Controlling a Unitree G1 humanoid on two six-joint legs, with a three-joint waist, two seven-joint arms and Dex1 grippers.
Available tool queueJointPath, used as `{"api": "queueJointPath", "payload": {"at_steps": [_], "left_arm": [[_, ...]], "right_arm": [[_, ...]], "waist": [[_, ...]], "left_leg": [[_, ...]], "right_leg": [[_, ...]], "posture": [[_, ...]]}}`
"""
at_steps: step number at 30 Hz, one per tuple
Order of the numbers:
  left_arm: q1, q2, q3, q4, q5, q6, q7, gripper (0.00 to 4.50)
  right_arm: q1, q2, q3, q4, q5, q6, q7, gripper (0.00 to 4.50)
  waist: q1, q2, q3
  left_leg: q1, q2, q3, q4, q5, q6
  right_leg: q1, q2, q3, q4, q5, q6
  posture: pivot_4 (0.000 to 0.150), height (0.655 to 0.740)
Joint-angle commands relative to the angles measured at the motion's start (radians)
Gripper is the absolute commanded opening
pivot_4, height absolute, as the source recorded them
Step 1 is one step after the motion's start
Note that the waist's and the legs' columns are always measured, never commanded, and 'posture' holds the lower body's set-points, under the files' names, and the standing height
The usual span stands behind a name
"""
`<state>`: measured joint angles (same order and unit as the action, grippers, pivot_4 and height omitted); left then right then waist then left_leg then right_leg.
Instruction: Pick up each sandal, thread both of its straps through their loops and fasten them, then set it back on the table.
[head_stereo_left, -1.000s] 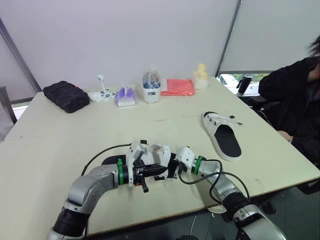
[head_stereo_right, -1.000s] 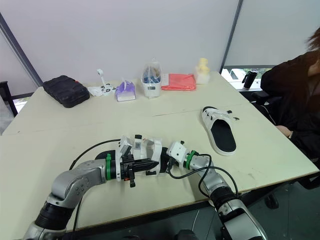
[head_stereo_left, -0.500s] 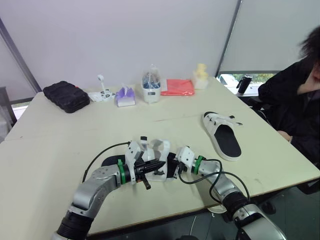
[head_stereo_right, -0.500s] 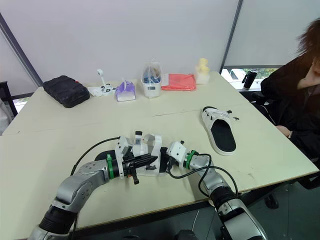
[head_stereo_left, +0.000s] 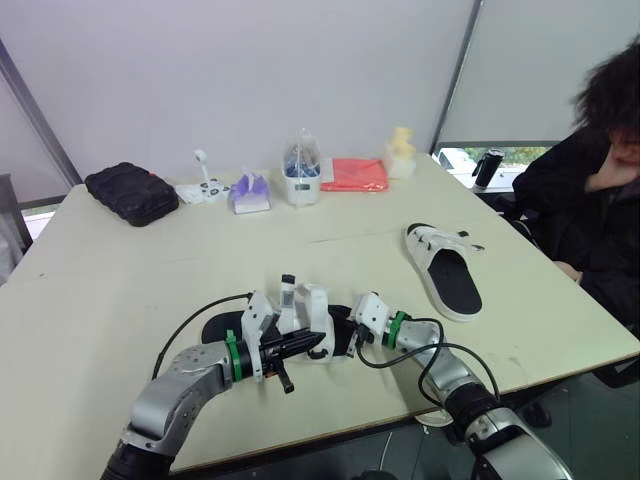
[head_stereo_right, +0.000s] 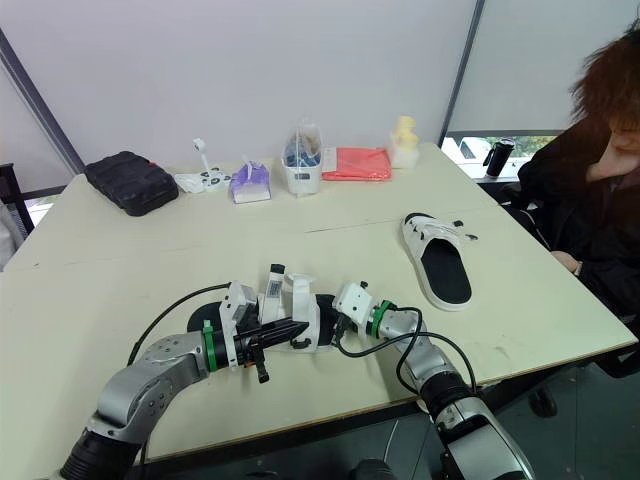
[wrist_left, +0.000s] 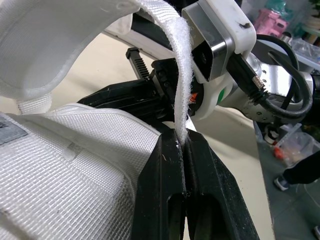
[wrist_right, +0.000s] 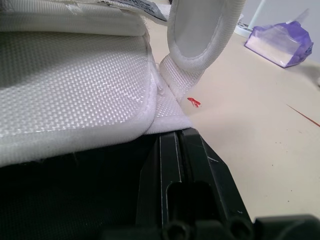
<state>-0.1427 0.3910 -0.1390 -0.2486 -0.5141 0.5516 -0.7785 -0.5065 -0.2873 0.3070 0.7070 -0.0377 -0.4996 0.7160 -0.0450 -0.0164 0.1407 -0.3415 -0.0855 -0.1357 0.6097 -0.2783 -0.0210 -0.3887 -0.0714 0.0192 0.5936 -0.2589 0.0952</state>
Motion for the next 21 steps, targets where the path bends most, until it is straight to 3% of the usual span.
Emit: {"api": "queueJointPath", "payload": {"at_steps": [1, 7, 10, 14, 17, 21], "left_arm": [[0.022, -0.008, -0.008, 0.033, 0.032, -0.011, 0.026, 0.06], [0.032, 0.014, -0.043, 0.024, 0.035, -0.008, -0.005, 0.06], [0.021, 0.016, -0.022, 0.015, 0.012, 0.012, -0.006, 0.91], [0.025, 0.069, 0.062, -0.085, -0.108, 0.130, -0.014, 2.83], [0.071, 0.169, 0.113, -0.216, -0.236, 0.243, -0.053, 2.83], [0.144, 0.288, 0.098, -0.290, -0.243, 0.265, -0.109, 2.83]], "right_arm": [[0.067, -0.023, 0.056, 0.190, -0.102, 0.111, 0.009, 0.00], [0.063, -0.026, 0.056, 0.190, -0.103, 0.111, 0.012, 0.00], [0.063, -0.027, 0.057, 0.192, -0.104, 0.110, 0.014, 0.00], [0.061, -0.023, 0.059, 0.196, -0.105, 0.108, 0.015, 0.00], [0.061, -0.020, 0.060, 0.198, -0.105, 0.106, 0.014, 0.00], [0.059, -0.016, 0.062, 0.203, -0.107, 0.104, 0.015, 0.00]], "waist": [[0.001, 0.000, 0.000], [0.000, 0.000, 0.000], [0.000, 0.000, 0.000], [-0.001, 0.001, 0.000], [-0.001, 0.002, 0.000], [0.001, 0.003, 0.001]], "left_leg": [[0.000, 0.000, 0.000, 0.000, 0.000, 0.000], [-0.001, 0.001, 0.000, 0.000, 0.000, 0.000], [-0.001, 0.001, 0.000, 0.000, 0.000, 0.000], [-0.004, 0.004, 0.000, 0.000, 0.000, 0.000], [-0.008, 0.006, 0.000, 0.000, 0.000, 0.000], [-0.007, 0.006, 0.000, 0.000, 0.000, 0.000]], "right_leg": [[0.000, 0.000, 0.000, 0.000, 0.000, 0.000], [0.000, 0.000, -0.001, -0.001, 0.000, 0.000], [0.000, 0.000, -0.002, -0.002, 0.000, 0.000], [-0.001, 0.000, -0.007, -0.005, 0.000, 0.000], [-0.002, 0.000, -0.007, -0.004, 0.000, 0.000], [-0.006, 0.000, -0.007, -0.003, 0.000, 0.000]], "posture": [[0.150, 0.7400], [0.150, 0.7400], [0.150, 0.7400], [0.150, 0.7400], [0.150, 0.7400], [0.150, 0.7400]]}}
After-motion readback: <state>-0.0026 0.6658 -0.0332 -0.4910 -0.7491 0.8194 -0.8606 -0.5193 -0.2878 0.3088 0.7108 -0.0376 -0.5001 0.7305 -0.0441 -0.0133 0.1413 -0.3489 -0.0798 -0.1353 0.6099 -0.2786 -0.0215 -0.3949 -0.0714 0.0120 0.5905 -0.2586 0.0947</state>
